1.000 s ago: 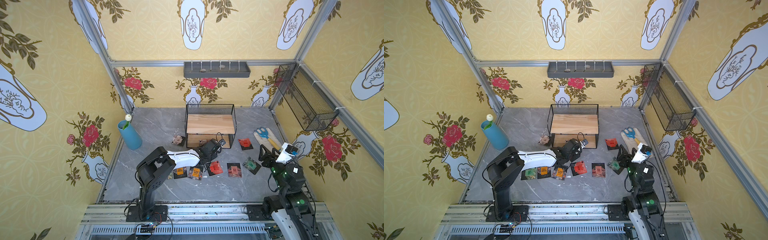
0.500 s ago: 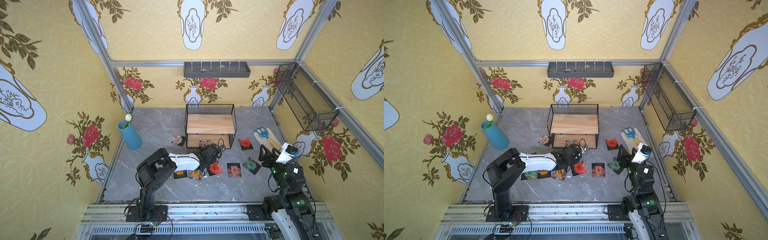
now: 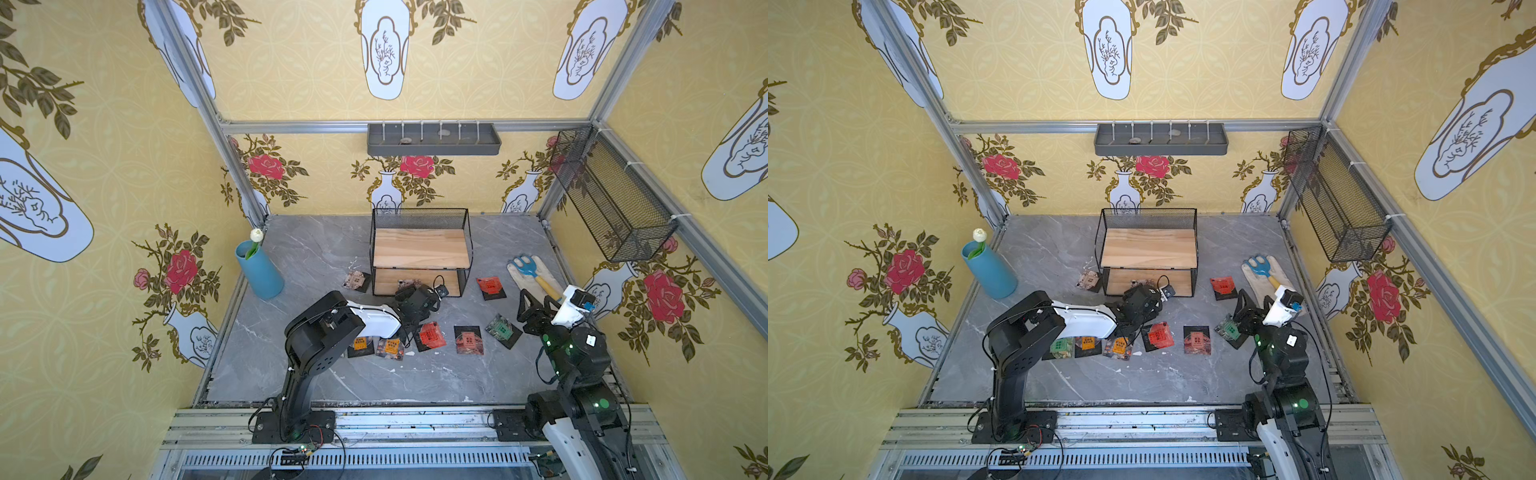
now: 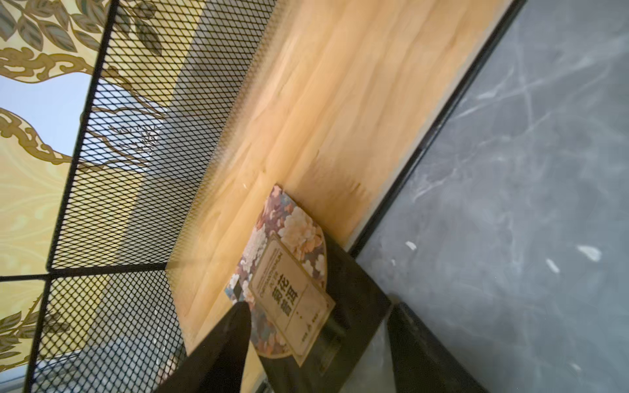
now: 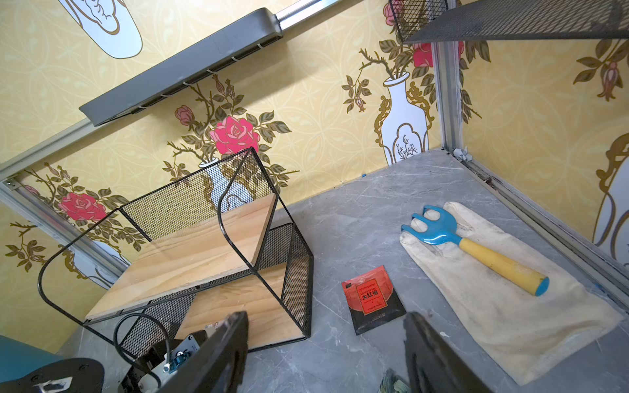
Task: Remove the tea bags from the shelf
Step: Pick up the tea bag from the shelf.
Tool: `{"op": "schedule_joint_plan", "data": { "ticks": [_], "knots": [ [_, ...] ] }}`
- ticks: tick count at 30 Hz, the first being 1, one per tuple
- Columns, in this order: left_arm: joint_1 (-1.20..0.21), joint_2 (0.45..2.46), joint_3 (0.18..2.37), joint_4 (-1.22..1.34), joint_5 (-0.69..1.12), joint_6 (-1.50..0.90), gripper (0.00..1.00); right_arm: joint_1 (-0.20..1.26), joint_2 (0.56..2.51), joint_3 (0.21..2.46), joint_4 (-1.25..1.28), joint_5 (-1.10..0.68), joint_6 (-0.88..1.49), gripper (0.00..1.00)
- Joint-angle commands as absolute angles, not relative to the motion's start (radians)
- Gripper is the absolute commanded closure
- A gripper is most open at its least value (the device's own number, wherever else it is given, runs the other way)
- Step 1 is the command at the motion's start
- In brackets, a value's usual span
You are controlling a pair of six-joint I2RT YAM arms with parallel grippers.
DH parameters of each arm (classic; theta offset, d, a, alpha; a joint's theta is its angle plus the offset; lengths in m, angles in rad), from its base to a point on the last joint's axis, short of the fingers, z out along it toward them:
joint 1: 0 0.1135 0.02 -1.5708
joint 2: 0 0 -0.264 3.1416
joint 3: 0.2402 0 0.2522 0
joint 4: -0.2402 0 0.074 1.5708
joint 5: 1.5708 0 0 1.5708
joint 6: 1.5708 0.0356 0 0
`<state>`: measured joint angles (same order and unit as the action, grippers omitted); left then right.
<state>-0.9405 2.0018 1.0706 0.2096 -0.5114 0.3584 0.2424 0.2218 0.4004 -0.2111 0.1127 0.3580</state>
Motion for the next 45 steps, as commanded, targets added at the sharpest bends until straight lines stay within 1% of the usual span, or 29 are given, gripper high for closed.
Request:
{"op": "schedule_joint_plan", "data": {
  "ticks": [1,3,4,5,6,7,9,11,15,19,24,26,35,45],
  "knots": [
    [-0.93,2.026,1.071,0.135,-0.471,0.374,0.31,0.244,0.225,0.402,-0.206,0.118,0.353,0.25],
    [-0.926,2.032,1.073,0.133,-0.463,0.378,0.35,0.243,0.225,0.403,-0.202,0.12,0.353,0.25],
    [-0.924,2.034,1.076,0.129,-0.456,0.378,0.41,0.244,0.226,0.403,-0.202,0.12,0.353,0.25],
    [-0.922,2.036,1.081,0.12,-0.448,0.377,0.48,0.244,0.227,0.404,-0.202,0.119,0.351,0.25],
    [-0.921,2.036,1.081,0.118,-0.444,0.377,0.53,0.244,0.227,0.404,-0.204,0.12,0.352,0.25],
    [-0.921,2.034,1.083,0.118,-0.441,0.376,0.55,0.243,0.227,0.403,-0.205,0.121,0.353,0.25],
    [-0.921,2.033,1.084,0.114,-0.437,0.377,0.67,0.243,0.227,0.402,-0.205,0.121,0.354,0.25],
    [-0.922,2.03,1.086,0.11,-0.446,0.376,0.71,0.243,0.227,0.402,-0.204,0.121,0.353,0.25],
    [-0.921,2.008,1.082,0.111,-0.456,0.369,0.85,0.242,0.229,0.401,-0.204,0.121,0.355,0.24],
    [-0.925,1.98,1.079,0.107,-0.46,0.362,0.93,0.242,0.23,0.4,-0.204,0.121,0.357,0.25],
    [-0.937,1.937,1.067,0.11,-0.482,0.359,0.99,0.243,0.231,0.4,-0.202,0.122,0.358,0.24],
    [-0.941,1.926,1.063,0.112,-0.488,0.362,1.0,0.243,0.231,0.399,-0.201,0.121,0.357,0.25],
    [-0.961,1.889,1.043,0.12,-0.513,0.368,1.0,0.244,0.226,0.397,-0.204,0.124,0.359,0.25],
    [-1.062,1.788,0.989,0.086,-0.599,0.346,1.0,0.243,0.221,0.399,-0.204,0.119,0.359,0.24]
  ]
}}
